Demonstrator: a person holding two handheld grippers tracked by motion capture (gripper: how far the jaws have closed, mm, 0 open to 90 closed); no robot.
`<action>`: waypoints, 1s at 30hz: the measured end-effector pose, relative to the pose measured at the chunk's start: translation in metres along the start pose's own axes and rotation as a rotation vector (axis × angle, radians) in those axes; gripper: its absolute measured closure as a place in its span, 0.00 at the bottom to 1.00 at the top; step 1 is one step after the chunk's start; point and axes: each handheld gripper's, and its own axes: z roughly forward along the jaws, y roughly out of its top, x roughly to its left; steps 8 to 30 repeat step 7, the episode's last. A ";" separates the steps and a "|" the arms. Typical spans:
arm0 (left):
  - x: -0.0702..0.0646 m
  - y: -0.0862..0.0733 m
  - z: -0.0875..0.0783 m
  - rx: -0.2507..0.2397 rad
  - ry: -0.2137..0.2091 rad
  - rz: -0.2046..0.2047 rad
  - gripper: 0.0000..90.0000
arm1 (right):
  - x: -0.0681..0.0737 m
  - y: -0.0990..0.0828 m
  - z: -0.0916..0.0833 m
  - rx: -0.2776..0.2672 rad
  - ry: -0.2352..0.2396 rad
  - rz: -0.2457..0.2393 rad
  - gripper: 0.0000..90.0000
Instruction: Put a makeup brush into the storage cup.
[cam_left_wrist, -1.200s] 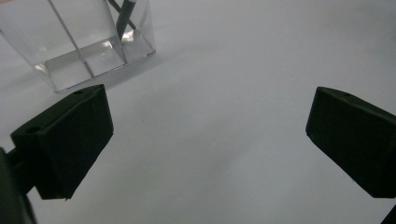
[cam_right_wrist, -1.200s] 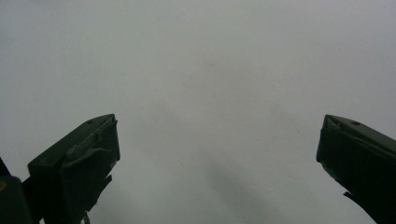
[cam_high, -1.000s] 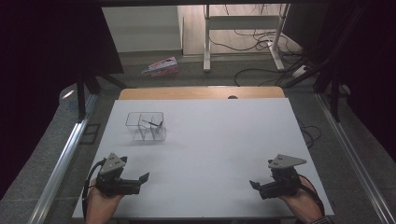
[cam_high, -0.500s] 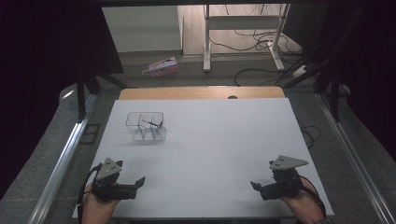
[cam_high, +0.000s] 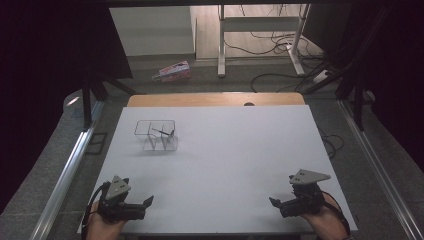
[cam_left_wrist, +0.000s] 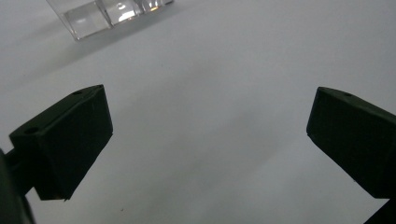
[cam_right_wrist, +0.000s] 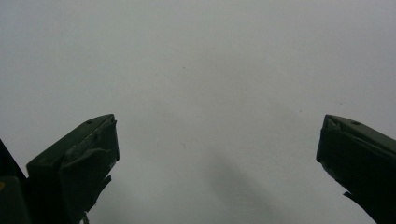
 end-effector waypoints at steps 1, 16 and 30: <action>0.000 0.000 0.000 -0.001 0.000 0.000 0.01 | 0.000 -0.001 0.000 0.006 0.001 0.002 0.00; 0.002 -0.003 0.000 0.013 -0.002 -0.018 0.01 | 0.000 -0.003 0.002 0.023 -0.001 -0.008 0.00; 0.002 -0.003 0.000 0.013 -0.002 -0.018 0.01 | 0.000 -0.003 0.002 0.023 -0.001 -0.008 0.00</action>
